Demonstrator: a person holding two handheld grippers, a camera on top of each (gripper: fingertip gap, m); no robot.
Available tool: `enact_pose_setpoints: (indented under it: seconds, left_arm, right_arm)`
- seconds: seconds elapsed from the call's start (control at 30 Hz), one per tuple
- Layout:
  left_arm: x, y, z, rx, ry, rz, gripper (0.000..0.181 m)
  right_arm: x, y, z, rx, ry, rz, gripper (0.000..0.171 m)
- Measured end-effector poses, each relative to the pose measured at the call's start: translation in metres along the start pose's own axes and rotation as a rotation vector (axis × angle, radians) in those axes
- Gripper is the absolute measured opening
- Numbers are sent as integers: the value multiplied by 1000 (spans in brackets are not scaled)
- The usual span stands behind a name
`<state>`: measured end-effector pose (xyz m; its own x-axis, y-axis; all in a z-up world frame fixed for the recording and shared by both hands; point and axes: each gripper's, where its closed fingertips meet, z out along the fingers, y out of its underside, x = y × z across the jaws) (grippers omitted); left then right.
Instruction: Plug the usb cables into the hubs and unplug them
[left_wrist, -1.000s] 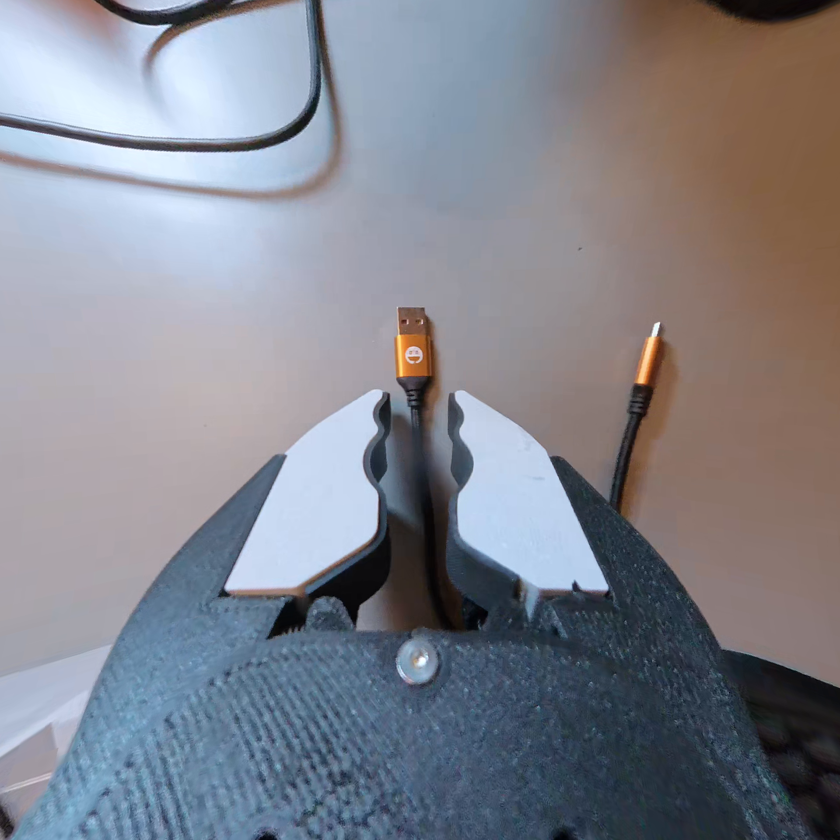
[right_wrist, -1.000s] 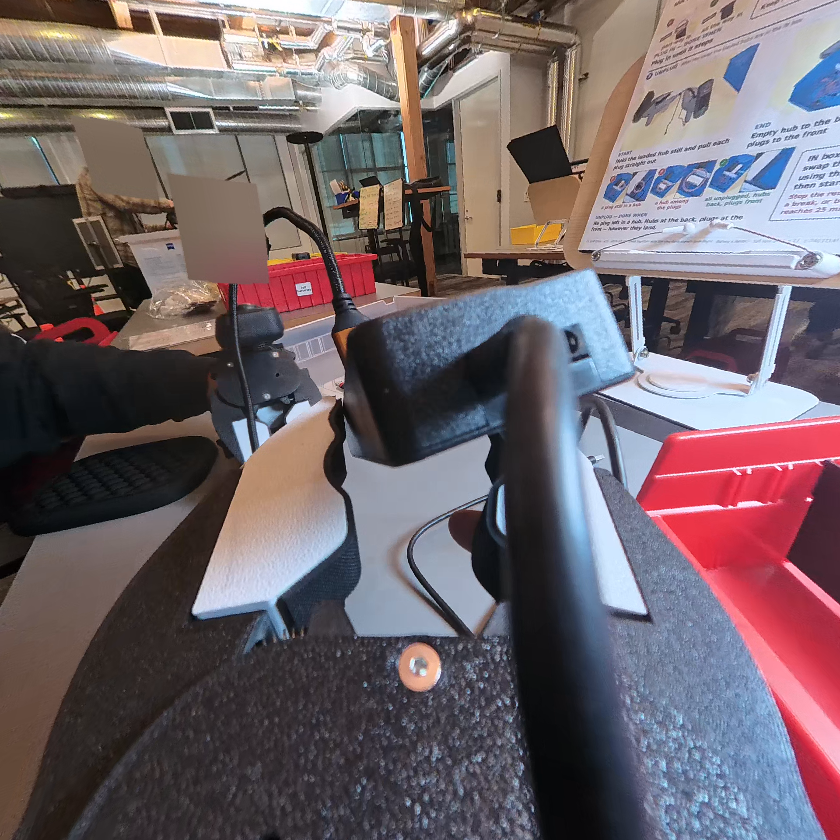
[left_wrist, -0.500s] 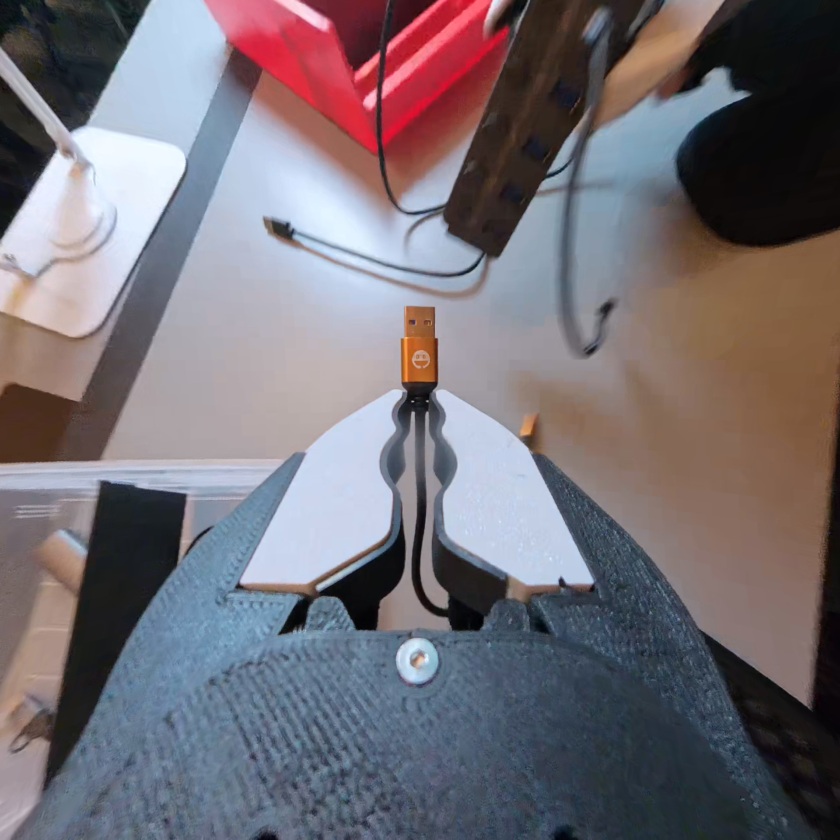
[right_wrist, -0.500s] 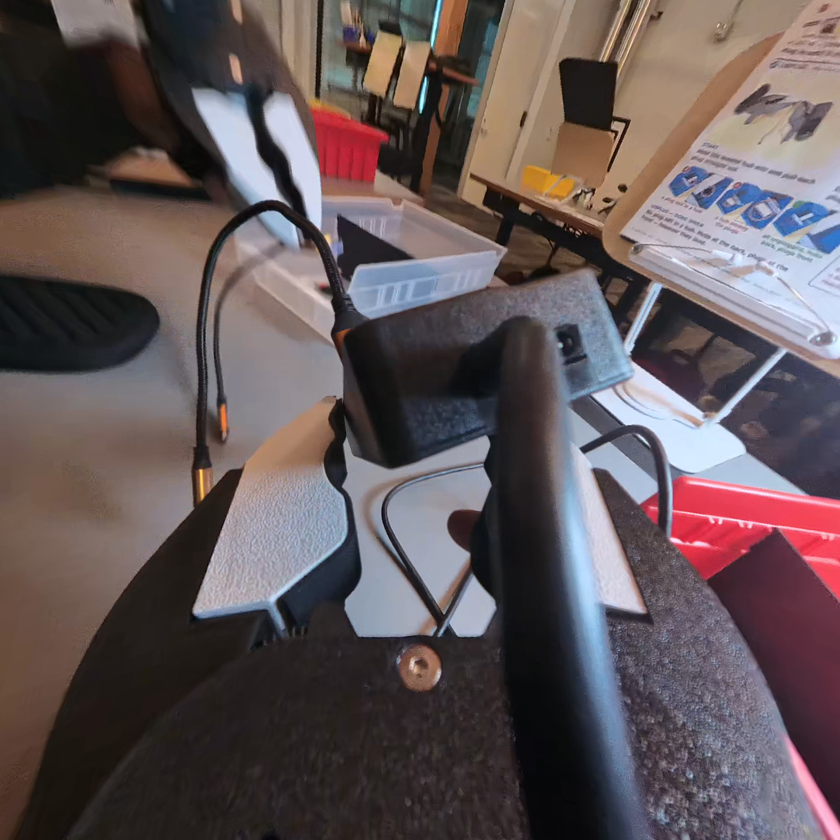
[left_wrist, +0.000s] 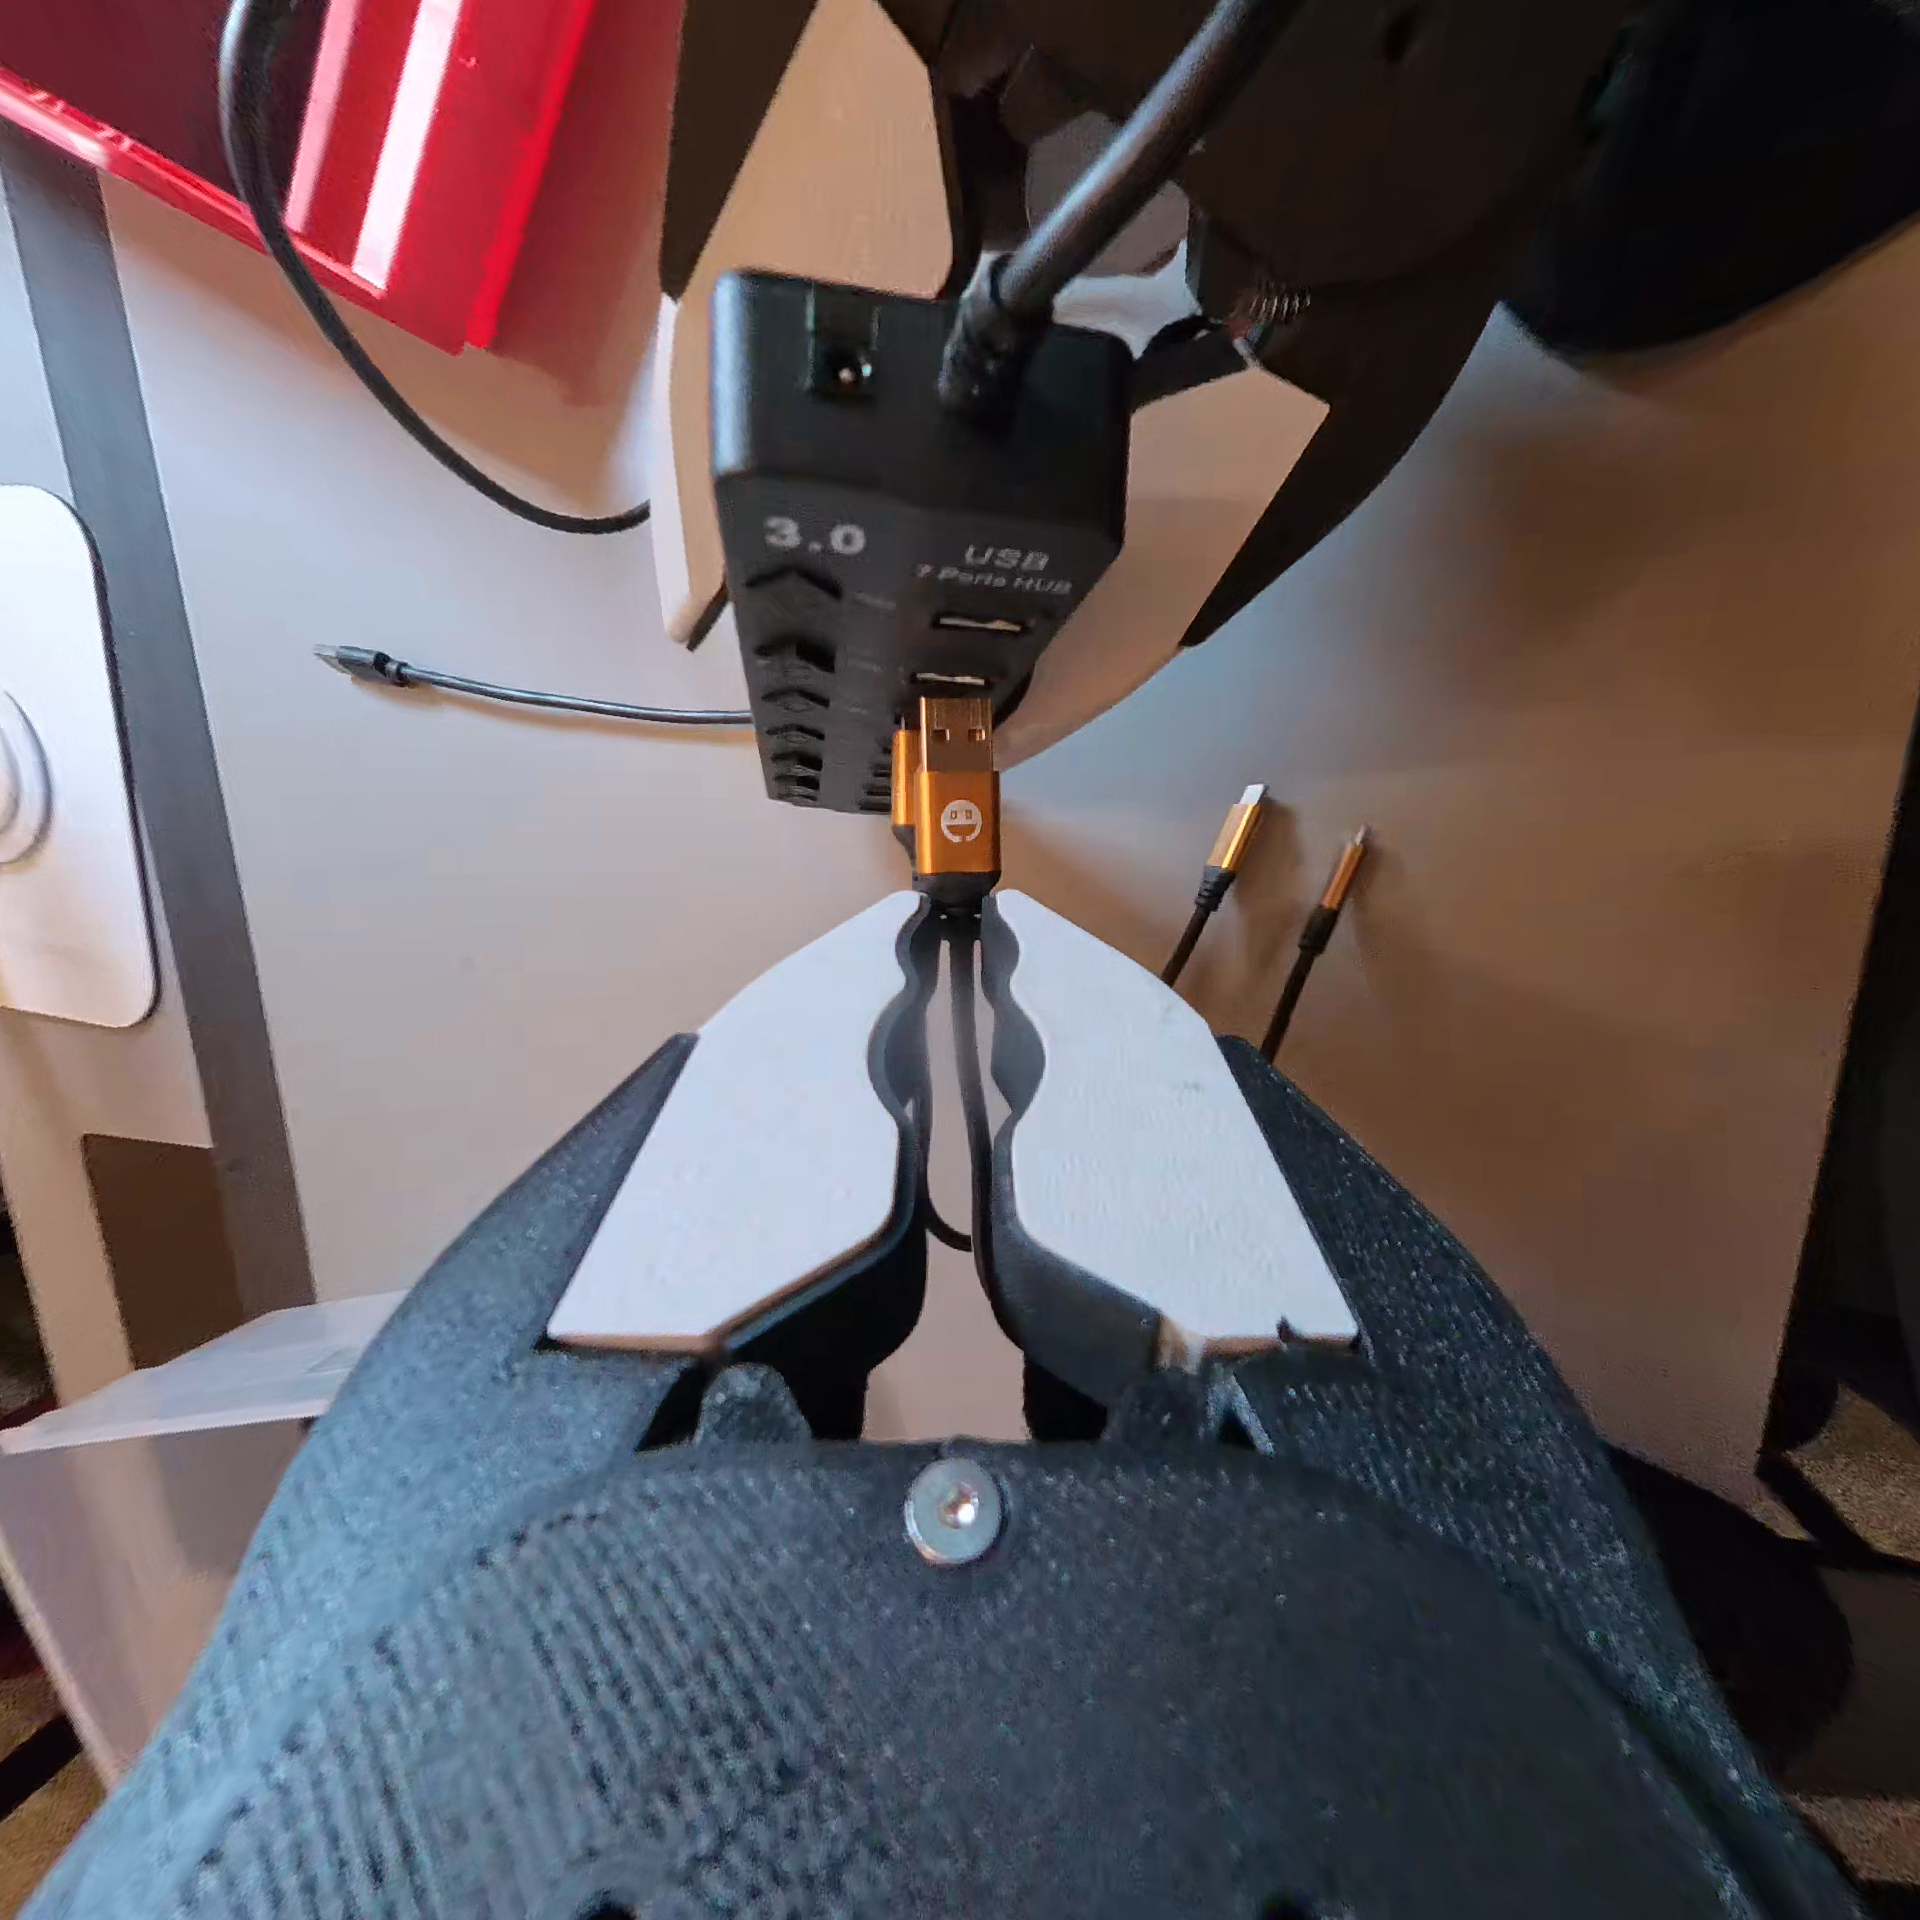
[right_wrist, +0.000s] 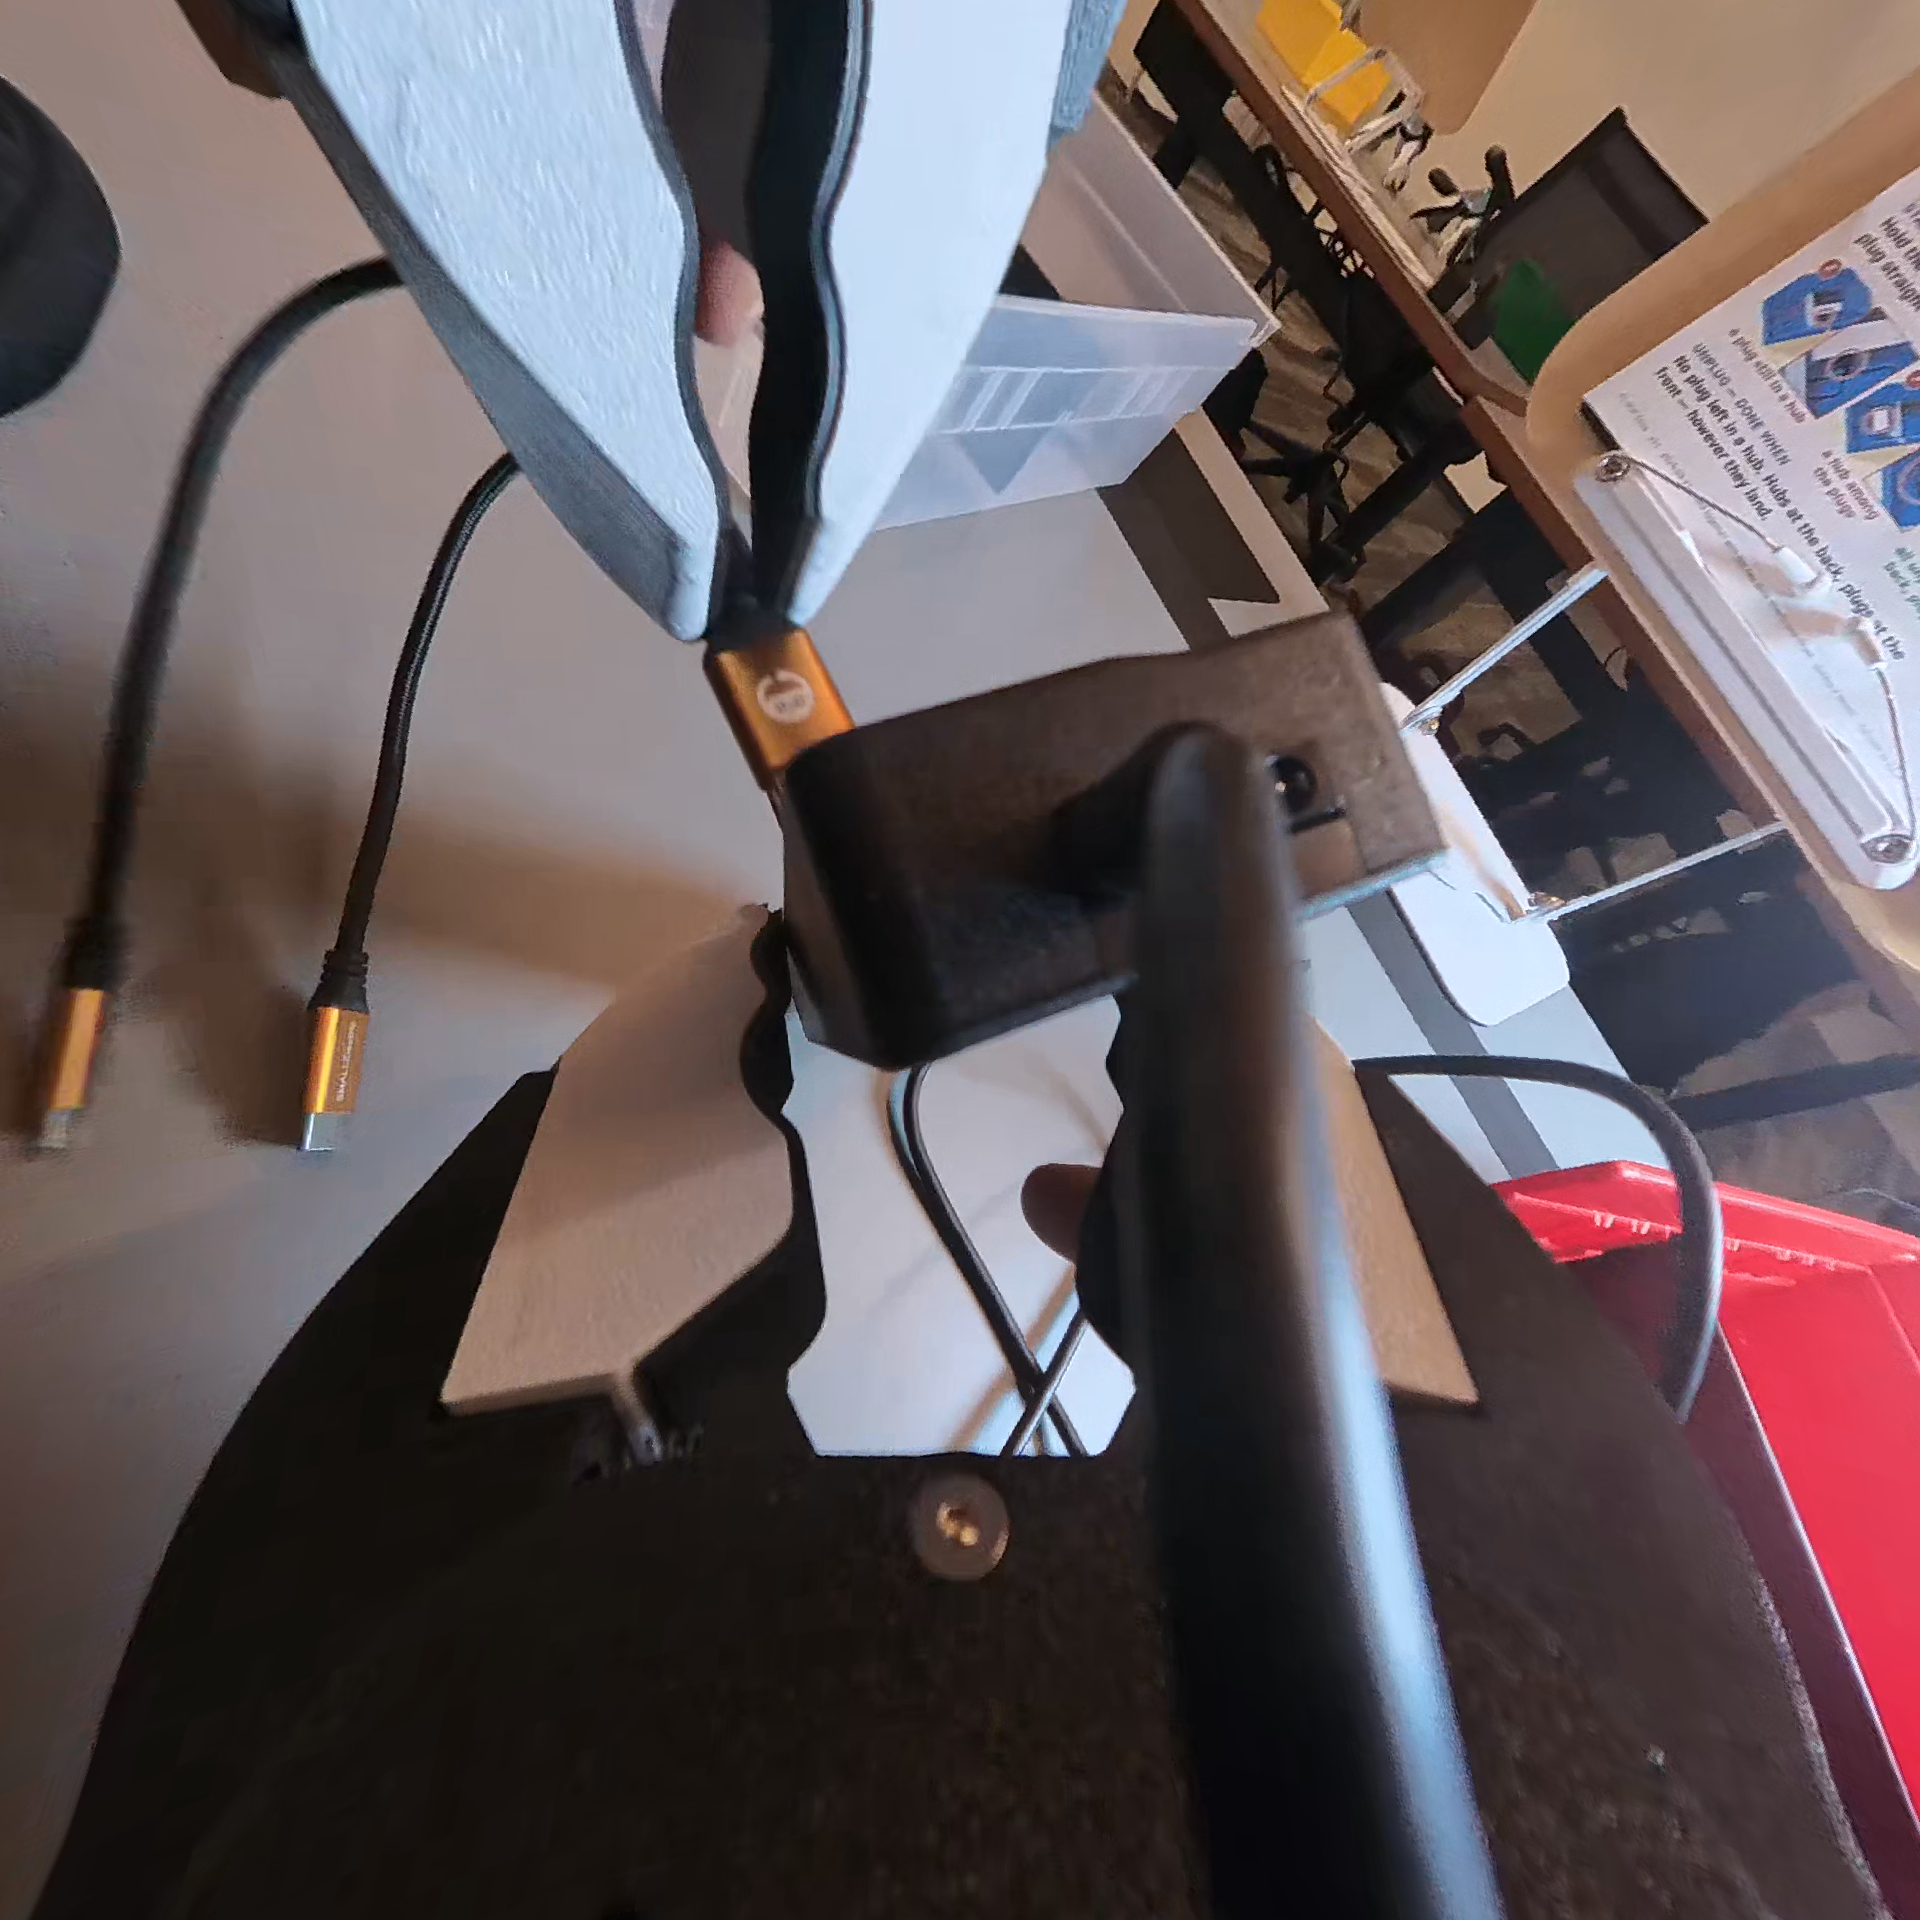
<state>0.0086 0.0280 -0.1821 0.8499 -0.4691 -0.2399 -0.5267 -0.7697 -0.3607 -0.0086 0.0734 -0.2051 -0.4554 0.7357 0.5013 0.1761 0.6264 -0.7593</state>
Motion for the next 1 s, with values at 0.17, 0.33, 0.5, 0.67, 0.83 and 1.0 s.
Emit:
enact_pose_setpoints:
  seconds: [0.17,0.33,0.5,0.67,0.83,1.0]
  left_arm:
    - [-1,0,2,-51,-25,43,8]
    - [-2,-3,-2,-22,-8,38,7]
    - [-3,-6,-6,17,5,28,7]
    - [-4,-7,-9,35,5,31,7]
    - [-3,-6,-8,27,-3,46,7]
    - [-3,-4,-6,-3,-8,62,8]
  right_arm:
    - [0,4,2,-24,8,-13,60]
    - [1,4,2,-25,13,-13,60]
    - [1,3,1,-9,8,8,60]
    - [1,2,1,-3,2,16,60]
    - [-1,3,2,-4,-5,12,60]
    - [-1,1,1,0,-5,9,60]
